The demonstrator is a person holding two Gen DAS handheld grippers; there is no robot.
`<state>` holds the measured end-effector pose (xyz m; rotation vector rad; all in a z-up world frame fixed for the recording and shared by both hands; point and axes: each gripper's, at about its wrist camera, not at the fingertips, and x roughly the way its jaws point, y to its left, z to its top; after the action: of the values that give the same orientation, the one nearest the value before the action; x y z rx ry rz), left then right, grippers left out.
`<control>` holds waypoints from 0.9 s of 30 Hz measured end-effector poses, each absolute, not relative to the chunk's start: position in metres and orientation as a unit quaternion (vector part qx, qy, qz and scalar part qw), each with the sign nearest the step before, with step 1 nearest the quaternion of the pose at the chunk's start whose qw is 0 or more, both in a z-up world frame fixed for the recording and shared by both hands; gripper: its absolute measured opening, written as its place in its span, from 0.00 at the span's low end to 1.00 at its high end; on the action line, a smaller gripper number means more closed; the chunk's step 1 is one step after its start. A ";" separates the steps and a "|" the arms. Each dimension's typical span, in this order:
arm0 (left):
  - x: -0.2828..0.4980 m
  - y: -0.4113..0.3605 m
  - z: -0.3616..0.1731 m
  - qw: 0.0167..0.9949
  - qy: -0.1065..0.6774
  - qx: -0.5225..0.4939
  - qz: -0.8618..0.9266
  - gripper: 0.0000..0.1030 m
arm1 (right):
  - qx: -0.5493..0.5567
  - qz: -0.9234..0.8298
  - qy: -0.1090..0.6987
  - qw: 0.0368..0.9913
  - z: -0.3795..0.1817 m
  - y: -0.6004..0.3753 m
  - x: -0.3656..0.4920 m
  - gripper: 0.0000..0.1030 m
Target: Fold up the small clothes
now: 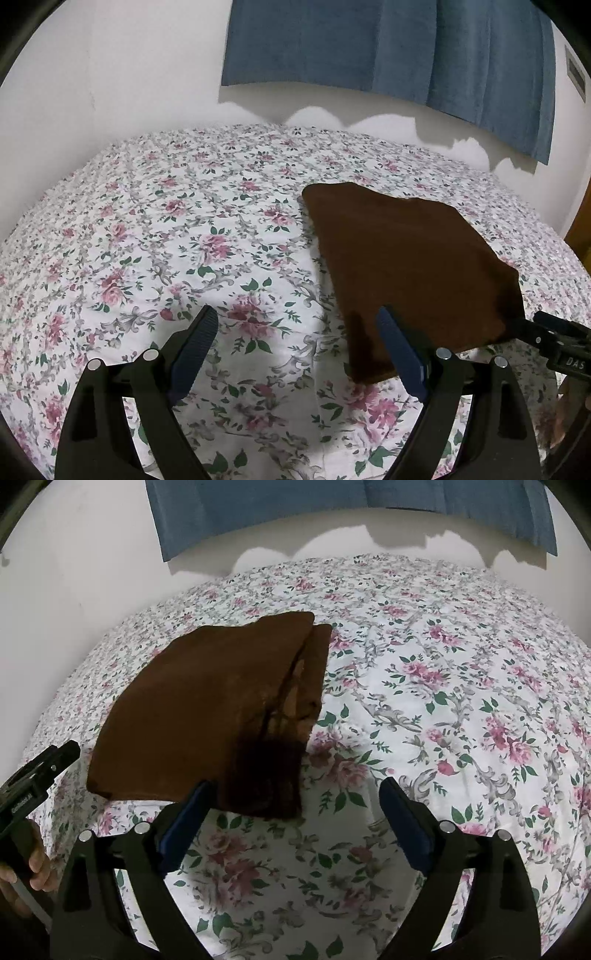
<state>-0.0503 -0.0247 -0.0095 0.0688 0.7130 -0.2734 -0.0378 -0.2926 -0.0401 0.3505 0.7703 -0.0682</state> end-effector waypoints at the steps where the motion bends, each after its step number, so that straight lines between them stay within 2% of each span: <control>1: -0.050 -0.025 -0.009 0.928 0.347 0.034 -0.132 0.84 | 0.170 -0.036 0.372 0.912 -0.040 -0.293 -0.038 0.91; 27: -0.053 -0.026 -0.005 0.932 0.337 0.036 -0.124 0.84 | 0.177 -0.041 0.375 0.909 -0.044 -0.297 -0.036 0.91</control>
<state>-0.0533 -0.0255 -0.0048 0.0740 0.6900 -0.2543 -0.0360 -0.2975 -0.0444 0.3648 0.7745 -0.0841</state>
